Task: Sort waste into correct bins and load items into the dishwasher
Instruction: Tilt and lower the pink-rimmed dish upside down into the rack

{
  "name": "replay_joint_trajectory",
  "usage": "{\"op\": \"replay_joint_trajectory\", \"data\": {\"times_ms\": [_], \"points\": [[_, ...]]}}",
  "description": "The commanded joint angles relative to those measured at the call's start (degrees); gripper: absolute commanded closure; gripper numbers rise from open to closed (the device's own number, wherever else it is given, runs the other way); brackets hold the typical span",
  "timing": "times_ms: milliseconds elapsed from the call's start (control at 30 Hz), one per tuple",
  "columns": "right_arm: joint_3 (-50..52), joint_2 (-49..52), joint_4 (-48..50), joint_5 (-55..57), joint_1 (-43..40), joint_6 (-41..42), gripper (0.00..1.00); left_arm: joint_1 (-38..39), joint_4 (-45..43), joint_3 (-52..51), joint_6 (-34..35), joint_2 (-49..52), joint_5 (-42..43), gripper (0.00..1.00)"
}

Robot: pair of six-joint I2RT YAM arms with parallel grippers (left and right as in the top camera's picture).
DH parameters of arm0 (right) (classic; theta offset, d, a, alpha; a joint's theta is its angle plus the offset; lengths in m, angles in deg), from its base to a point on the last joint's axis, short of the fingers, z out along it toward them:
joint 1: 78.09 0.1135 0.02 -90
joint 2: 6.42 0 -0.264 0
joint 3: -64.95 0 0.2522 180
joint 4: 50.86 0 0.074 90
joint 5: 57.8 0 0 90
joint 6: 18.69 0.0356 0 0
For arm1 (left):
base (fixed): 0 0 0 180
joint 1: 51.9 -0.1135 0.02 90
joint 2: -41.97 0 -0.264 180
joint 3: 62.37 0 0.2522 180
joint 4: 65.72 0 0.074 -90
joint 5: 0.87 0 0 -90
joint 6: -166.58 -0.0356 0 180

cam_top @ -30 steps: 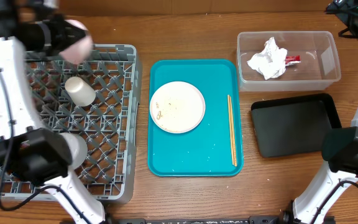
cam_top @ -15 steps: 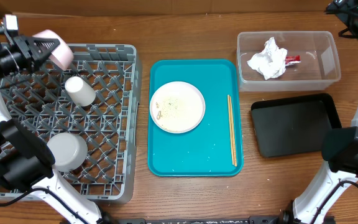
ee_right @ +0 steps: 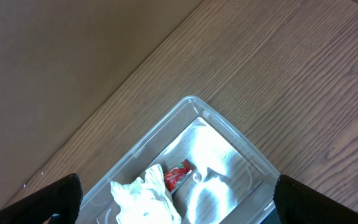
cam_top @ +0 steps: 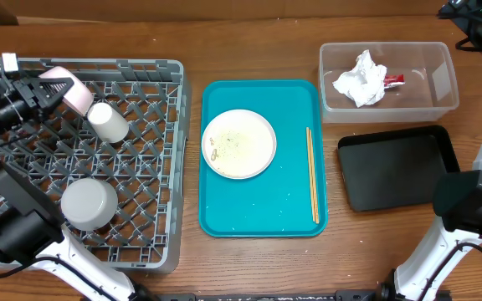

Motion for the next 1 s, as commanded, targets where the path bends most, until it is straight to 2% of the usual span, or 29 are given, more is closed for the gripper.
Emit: {"op": "replay_joint_trajectory", "data": {"times_ms": [0,200,333,500,567,767,800,900,933,967], "points": [[-0.48,-0.55,0.17,-0.04,0.15,0.09,0.0,0.11,-0.04,-1.92,-4.79,-0.04,1.14,0.96],[-0.48,-0.57,0.17,-0.04,0.15,0.09,0.0,-0.02,-0.17,-2.45,-8.0,-0.02,-5.9,0.96],[-0.48,-0.55,0.17,-0.02,0.15,0.09,0.0,-0.17,-0.2,-2.47,-12.57,-0.02,-6.54,0.96],[-0.48,-0.55,0.17,-0.04,0.15,0.09,0.0,-0.17,-0.2,-3.32,-12.66,-0.02,-9.4,0.96],[-0.48,-0.57,0.2,-0.04,0.15,0.09,0.0,-0.46,0.0,-3.78,-12.35,-0.02,-9.75,0.96],[-0.48,-0.57,0.17,-0.04,0.15,0.09,0.0,-3.02,-0.48,-3.85,-3.63,-0.04,-18.23,0.92],[-0.48,-0.55,0.17,-0.04,0.15,0.09,0.0,-3.37,-0.46,-3.85,-2.73,-0.04,-19.02,0.9],[-0.48,-0.57,0.17,-0.04,0.15,0.09,0.0,-4.2,-0.24,-3.85,1.64,-0.13,-24.55,0.57],[-0.48,-0.55,0.17,-0.04,0.15,0.07,0.0,-4.37,0.22,-3.72,3.19,-0.17,-27.58,0.33],[-0.48,-0.55,0.17,-0.02,0.15,0.09,0.0,-4.39,0.52,-3.56,3.8,-0.17,-28.59,0.27]]}}
